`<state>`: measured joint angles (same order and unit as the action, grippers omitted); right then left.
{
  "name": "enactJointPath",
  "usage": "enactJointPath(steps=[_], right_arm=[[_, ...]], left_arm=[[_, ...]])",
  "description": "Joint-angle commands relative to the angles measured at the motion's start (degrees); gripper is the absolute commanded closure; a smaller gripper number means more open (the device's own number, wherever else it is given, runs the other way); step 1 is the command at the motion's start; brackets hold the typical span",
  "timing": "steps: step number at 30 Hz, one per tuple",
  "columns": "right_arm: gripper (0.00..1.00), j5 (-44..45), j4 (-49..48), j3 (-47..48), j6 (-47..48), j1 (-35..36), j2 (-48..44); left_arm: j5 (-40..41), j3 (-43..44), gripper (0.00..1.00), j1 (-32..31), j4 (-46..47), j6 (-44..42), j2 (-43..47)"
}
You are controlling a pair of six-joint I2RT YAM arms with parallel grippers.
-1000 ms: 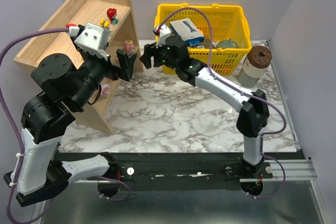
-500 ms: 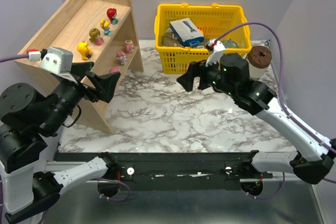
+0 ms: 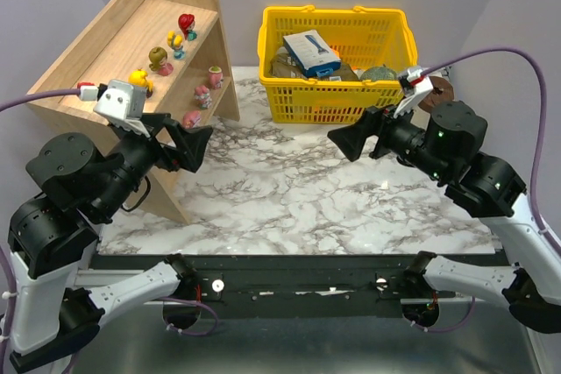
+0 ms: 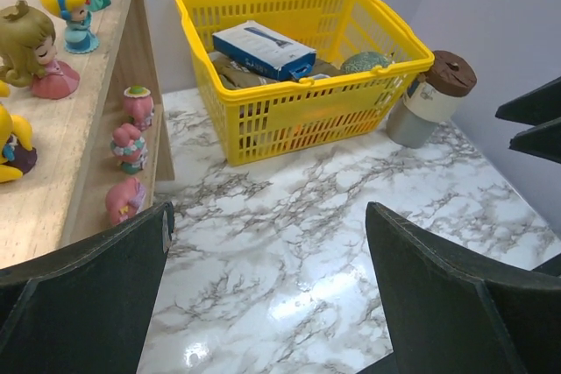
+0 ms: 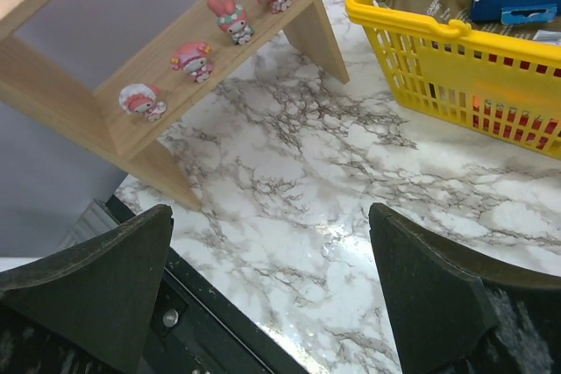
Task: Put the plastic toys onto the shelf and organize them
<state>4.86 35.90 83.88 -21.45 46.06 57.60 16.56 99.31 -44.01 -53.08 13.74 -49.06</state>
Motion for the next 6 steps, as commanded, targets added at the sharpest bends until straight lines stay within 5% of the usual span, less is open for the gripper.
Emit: enactJointPath(steps=[1, 6], right_arm=[[0.0, 1.29, 3.13, -0.55, 0.27, 0.34, -0.47], [0.0, 1.99, 4.09, 0.76, 1.76, 0.25, 0.67]], left_arm=[[3.83, 2.82, 0.01, -0.29, -0.7, -0.55, -0.16], [4.36, 3.97, 0.01, -0.29, -2.2, -0.9, -0.16]])
